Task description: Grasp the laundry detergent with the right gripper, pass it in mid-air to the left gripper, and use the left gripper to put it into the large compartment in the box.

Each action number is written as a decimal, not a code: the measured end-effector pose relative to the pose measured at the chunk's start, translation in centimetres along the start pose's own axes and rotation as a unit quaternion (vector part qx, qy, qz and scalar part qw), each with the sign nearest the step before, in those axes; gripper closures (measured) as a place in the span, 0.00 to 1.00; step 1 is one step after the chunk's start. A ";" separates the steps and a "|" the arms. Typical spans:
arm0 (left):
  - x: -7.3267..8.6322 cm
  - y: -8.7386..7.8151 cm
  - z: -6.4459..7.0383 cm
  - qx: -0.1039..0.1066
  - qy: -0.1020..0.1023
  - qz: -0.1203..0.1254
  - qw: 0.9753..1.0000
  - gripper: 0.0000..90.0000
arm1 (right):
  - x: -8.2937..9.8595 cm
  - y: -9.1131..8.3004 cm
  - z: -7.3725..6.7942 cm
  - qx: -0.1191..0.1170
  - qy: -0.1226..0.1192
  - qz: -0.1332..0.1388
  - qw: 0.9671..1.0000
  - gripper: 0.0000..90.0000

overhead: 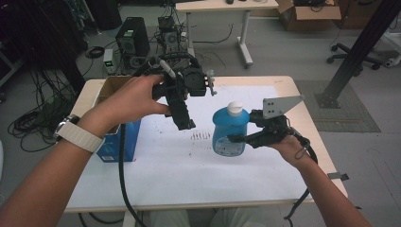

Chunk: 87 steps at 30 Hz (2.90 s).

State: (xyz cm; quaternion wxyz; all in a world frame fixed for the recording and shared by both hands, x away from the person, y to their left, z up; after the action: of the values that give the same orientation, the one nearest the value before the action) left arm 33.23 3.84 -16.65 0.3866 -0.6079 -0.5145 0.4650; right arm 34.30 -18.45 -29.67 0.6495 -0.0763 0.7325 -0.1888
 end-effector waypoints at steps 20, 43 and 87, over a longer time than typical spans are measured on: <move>-0.1 -0.5 0.2 0.045 0.004 0.002 0.999 0.07 | -0.9 2.8 0.1 -0.031 -0.016 -0.003 0.999 0.51; -0.7 0.4 -0.1 0.064 0.003 0.002 0.998 0.07 | -1.7 5.0 -0.1 -0.046 -0.024 0.000 0.999 0.51; -2.1 2.5 0.1 0.083 0.023 0.009 0.996 0.07 | -2.3 6.5 -0.6 -0.072 -0.018 -0.009 0.997 0.51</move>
State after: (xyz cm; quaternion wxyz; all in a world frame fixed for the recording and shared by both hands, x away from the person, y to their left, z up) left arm 33.68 1.30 -18.71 0.4436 -0.5885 -0.4595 0.4957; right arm 34.86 -11.55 -29.90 0.6537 -0.1331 0.7317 -0.1402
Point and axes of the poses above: each handheld gripper's, and its own axes: y roughly forward along the jaws, x roughly out of its underside, z roughly to its right, the point moved 2 cm from there along y, roughly forward along the jaws, and after that the axes turned 7 degrees about y, right-handed, at the moved point
